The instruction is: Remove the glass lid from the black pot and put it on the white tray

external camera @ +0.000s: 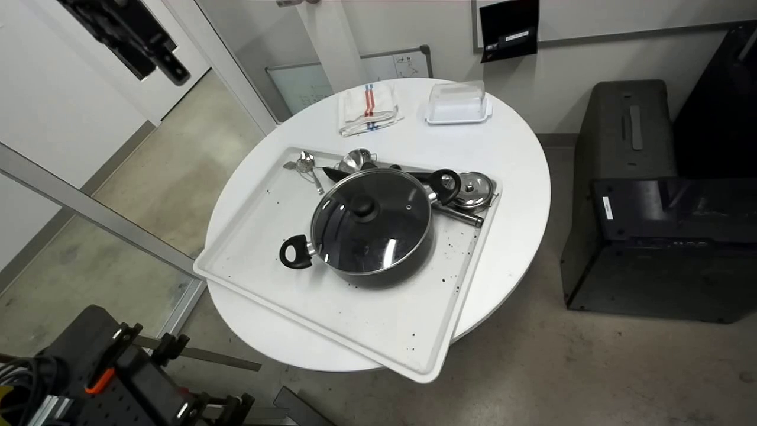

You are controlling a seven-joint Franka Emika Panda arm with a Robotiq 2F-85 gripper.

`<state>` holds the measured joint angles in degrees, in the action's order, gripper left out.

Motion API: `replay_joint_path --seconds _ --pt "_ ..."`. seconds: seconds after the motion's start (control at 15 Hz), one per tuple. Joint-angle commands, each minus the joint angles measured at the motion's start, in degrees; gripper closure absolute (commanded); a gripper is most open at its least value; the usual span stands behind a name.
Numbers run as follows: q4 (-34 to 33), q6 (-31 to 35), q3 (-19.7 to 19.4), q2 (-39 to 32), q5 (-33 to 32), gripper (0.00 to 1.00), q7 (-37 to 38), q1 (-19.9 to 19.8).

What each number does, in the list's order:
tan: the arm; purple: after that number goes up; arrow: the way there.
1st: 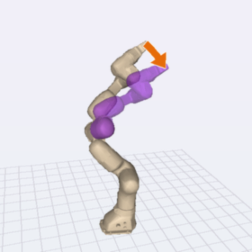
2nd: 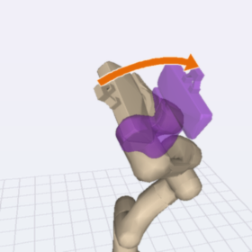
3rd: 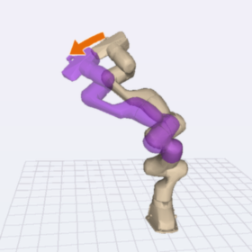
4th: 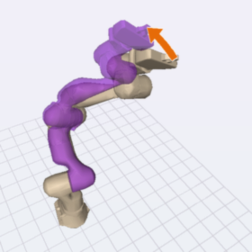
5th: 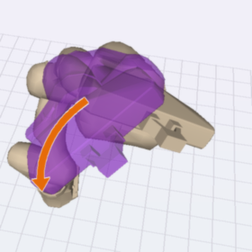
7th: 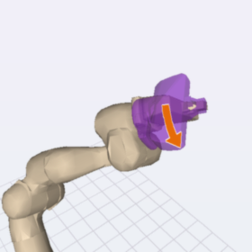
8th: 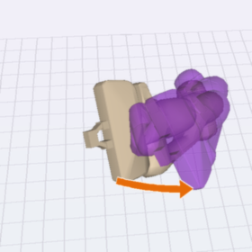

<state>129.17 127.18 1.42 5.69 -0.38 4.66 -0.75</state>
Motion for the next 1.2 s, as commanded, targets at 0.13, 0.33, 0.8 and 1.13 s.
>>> replay_joint_path --seconds 0.13,0.33,0.8,1.13 --pt "-7.1 3.0 -2.2 -12.6 -2.2 0.0 6.0 -1.3" --pt "-10.2 5.1 -4.0 -18.3 -0.9 0.0 7.1 -1.9" --pt "-16.0 13.6 -7.7 -31.0 -0.7 0.0 9.5 -2.9" --pt "-19.7 15.7 -9.1 -38.5 -1.3 0.0 8.7 -2.7"
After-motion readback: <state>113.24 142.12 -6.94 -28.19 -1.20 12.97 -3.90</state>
